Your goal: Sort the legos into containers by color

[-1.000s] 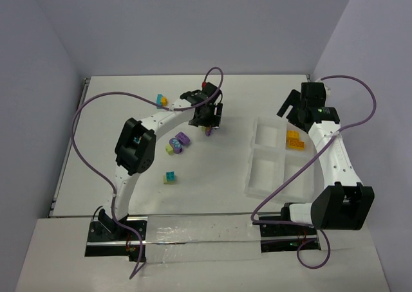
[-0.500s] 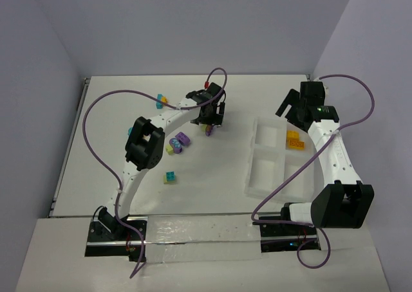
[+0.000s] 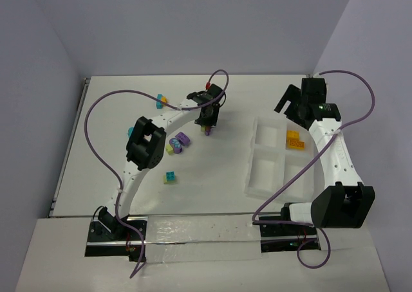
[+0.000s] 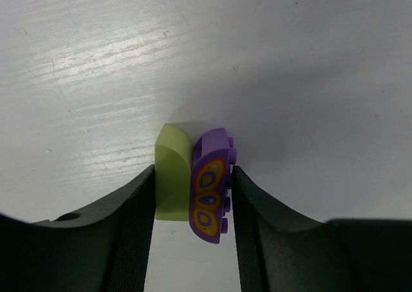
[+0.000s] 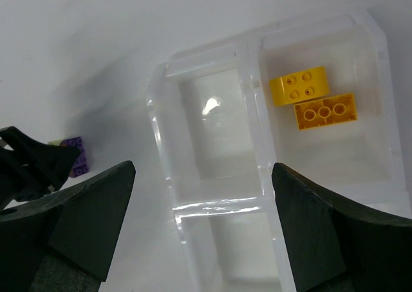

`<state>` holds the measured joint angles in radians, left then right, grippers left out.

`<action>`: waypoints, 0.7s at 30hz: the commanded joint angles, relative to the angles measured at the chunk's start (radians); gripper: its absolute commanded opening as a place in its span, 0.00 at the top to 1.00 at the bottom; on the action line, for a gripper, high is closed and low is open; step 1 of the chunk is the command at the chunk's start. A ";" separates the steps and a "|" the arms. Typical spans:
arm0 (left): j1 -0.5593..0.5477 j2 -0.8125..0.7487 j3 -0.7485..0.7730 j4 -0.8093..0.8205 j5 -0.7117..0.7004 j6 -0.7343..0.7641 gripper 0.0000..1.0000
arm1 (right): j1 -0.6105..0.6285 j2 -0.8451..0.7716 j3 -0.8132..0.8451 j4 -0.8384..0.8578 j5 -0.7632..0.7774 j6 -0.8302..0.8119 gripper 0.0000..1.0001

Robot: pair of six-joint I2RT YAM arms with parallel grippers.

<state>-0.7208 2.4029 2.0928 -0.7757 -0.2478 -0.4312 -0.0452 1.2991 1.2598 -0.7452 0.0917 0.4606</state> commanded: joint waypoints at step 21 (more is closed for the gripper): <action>0.150 -0.400 -0.113 0.044 0.415 -0.534 0.87 | 0.367 -0.100 -0.305 0.666 -0.464 0.243 0.08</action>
<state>-0.5617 2.0003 1.9772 -0.7067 0.1395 -0.8357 0.2565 1.2269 1.0150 -0.3489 -0.4259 0.5681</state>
